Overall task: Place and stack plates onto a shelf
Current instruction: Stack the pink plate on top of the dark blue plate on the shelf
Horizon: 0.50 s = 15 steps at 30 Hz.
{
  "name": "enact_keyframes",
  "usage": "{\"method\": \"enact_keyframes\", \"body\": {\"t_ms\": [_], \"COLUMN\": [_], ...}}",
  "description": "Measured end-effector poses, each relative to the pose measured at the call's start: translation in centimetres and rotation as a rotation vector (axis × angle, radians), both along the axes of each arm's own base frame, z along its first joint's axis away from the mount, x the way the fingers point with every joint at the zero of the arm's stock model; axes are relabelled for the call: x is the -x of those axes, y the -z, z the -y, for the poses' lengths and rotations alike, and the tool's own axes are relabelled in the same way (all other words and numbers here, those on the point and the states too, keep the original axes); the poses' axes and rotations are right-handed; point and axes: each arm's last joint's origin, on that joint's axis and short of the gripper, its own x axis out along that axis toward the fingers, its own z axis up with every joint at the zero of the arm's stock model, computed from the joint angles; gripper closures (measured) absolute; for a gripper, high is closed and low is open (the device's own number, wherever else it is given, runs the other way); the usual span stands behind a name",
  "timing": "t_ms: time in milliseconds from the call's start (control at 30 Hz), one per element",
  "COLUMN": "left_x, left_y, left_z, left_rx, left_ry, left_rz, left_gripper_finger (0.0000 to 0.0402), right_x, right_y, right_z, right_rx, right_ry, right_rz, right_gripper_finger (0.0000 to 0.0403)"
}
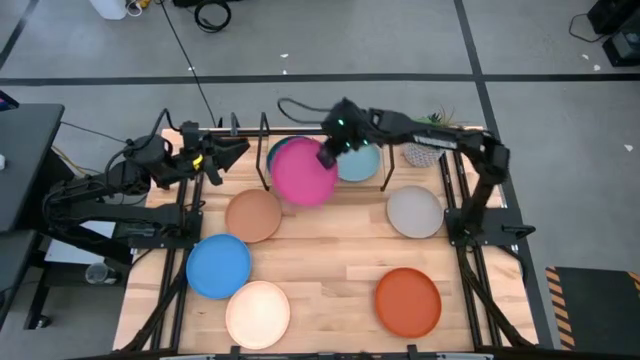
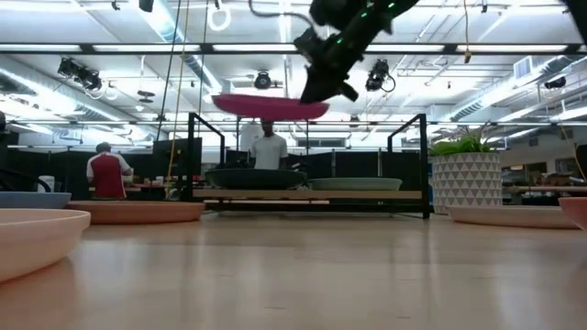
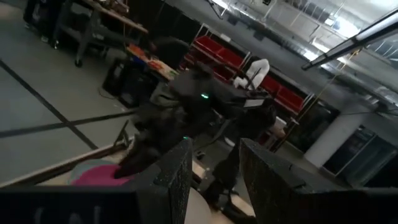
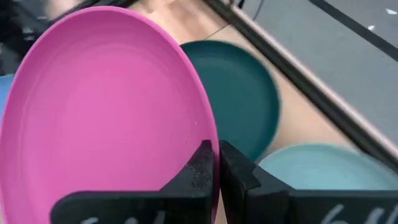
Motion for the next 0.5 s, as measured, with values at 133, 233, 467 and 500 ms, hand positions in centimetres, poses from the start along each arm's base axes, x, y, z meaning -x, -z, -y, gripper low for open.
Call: {"method": "enact_keyframes", "body": {"t_ms": [133,233,467,500], "left_x": [0.0,0.0,0.0,0.0], "left_y": [0.0,0.0,0.0,0.0], "left_z": [0.0,0.0,0.0,0.0], "left_rx": [-0.020,-0.021,-0.021,-0.021], "left_ry": [-0.007,-0.007,-0.003,-0.003], "left_rz": [-0.011,-0.011,-0.012,-0.012], "left_gripper_finger": [0.0260,0.0260,0.0260,0.0260], "right_x": [-1.5,-2.5,-3.5,-3.6], "right_y": [0.2,1.6,5.2,5.7], "right_z": [3.6,5.8,8.5,8.7], "right_rx": [-0.007,-0.037,-0.119,-0.123], "right_ry": [0.007,-0.003,-0.009,-0.007], "right_rz": [-0.003,-0.013,-0.051,-0.060], "right_gripper_finger": [0.0384,0.0382,0.0382,0.0379]}}
